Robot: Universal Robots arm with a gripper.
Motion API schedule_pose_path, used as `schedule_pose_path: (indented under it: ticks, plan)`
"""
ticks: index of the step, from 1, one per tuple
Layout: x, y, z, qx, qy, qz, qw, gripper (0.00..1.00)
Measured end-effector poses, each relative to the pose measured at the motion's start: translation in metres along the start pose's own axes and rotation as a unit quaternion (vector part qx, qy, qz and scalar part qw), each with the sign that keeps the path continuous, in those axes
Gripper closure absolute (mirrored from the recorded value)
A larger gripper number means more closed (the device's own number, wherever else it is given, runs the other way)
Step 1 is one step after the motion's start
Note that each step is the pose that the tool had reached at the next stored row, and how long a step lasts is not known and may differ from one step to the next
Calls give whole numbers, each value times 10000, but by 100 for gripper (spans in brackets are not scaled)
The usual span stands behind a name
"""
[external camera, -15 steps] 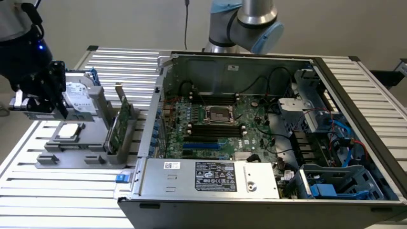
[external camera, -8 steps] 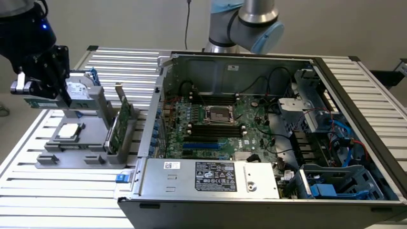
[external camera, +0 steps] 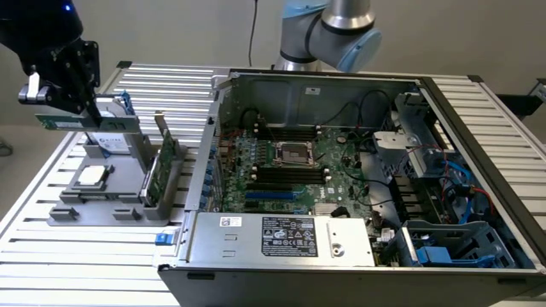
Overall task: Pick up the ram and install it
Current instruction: 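Pick up the ram and move it above insertion slot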
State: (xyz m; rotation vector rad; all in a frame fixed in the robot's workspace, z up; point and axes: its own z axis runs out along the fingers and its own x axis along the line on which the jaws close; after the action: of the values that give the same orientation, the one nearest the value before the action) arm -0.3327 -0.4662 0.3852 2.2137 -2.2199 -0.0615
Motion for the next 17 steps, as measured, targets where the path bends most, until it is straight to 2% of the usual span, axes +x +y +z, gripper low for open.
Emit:
schedule_pose_path:
  ticks: [17]
  plan:
    - [-31, -538, -251, -231, 0, 5, 9997, 87]
